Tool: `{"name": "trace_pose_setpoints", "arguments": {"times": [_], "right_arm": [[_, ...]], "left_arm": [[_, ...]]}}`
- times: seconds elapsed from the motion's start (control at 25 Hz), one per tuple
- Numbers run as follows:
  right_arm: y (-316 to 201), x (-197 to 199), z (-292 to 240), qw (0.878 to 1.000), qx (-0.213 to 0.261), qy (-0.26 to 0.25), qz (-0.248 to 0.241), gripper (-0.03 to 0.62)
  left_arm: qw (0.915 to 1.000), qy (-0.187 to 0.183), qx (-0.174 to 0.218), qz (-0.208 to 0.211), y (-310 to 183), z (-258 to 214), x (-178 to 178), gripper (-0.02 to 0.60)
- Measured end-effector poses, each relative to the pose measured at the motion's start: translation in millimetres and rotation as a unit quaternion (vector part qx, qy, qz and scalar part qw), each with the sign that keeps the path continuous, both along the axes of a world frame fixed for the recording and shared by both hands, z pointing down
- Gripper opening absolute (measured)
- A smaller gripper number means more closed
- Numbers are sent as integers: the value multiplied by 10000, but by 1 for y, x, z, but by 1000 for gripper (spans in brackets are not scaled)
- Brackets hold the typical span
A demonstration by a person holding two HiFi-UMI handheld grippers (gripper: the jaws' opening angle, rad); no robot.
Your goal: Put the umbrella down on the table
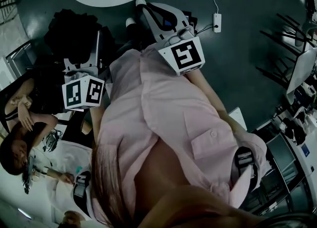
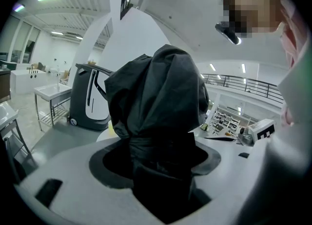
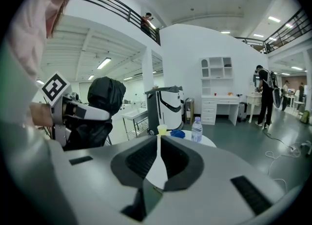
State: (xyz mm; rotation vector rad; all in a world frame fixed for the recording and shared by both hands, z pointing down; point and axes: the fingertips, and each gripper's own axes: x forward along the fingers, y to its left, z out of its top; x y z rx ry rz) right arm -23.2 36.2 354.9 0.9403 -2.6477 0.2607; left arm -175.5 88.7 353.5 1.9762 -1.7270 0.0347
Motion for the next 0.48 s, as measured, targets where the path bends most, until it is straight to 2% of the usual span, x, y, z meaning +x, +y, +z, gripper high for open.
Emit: {"name": "trace_pose_setpoints", "arguments": {"times": [0.24, 0.48], "right_arm": [[-55, -11, -7, 9996, 64, -46, -266, 40], [-97, -14, -11, 9986, 90, -139, -508, 40]], "left_arm": [[9997, 10, -29, -259, -47, 1, -9, 313], [9995, -51, -133, -273, -92, 3, -2, 313]]}}
